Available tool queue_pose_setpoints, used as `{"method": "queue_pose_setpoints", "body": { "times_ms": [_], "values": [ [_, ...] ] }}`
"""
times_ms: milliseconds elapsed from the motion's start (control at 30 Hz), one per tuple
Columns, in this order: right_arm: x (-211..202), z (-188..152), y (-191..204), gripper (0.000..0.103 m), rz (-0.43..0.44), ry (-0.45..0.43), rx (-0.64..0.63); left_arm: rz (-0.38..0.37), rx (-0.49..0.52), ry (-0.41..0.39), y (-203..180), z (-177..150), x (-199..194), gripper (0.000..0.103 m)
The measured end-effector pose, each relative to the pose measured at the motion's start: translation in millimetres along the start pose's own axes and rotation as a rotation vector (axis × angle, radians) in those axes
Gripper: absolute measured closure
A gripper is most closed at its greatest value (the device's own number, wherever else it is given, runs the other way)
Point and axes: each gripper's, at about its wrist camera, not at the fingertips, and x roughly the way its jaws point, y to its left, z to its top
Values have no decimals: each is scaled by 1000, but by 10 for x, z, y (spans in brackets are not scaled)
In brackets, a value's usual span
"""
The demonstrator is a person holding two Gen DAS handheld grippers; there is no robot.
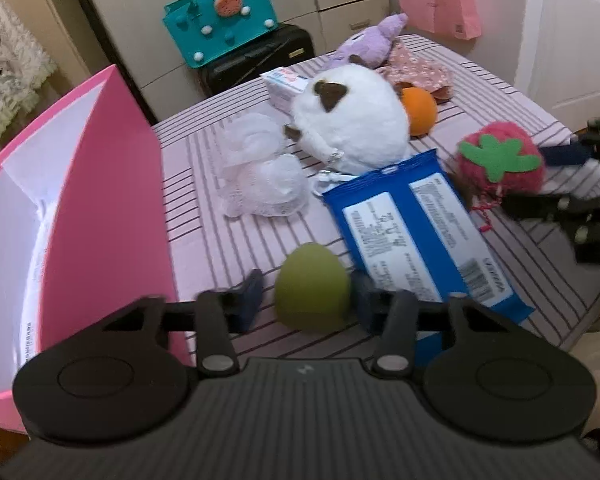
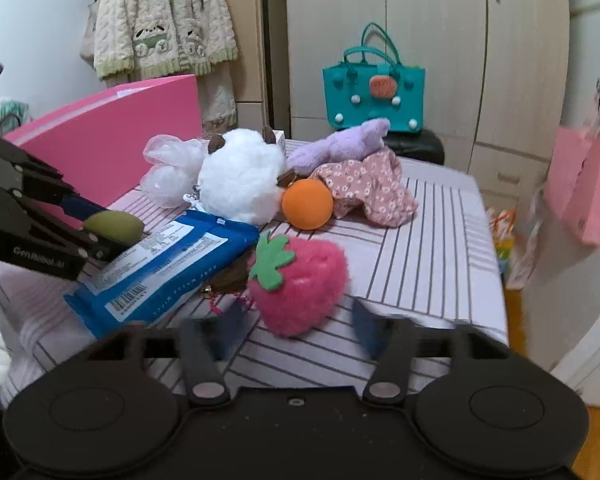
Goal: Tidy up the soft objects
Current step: 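Grasp the green sponge with the left tool while the right tool grasps the strawberry plush, then carry both into the pink box and open both tools to drop them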
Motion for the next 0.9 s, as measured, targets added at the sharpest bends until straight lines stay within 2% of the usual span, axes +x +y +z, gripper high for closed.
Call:
{"method": "queue_pose_setpoints", "body": {
  "times_ms": [200, 233, 267, 300, 467, 633, 900],
  "values": [
    [20, 96, 42, 25, -14, -30, -73, -24, -8, -6, 7, 4, -6, 67],
    [46, 105, 41, 27, -15, -33, -76, -27, -13, -6, 13, 7, -8, 67],
    [77, 113, 35, 34, -10, -29, -77, -30, -17, -8, 18, 11, -15, 67],
    [111, 120, 23, 52, -4, -13, -72, -29, -17, -11, 17, 13, -25, 67],
    [24, 125, -34, 54, 22, -11, -19, -54, -16, -27, 20, 27, -143, 67],
    [-195, 161, -34, 54, 90, 16, 5, -90, -22, -26, 41, 14, -285, 67],
    [-404, 358, 144, 53, 264, 137, 9, -182, -40, 17, 71, -103, -561, 67]
  ]
}}
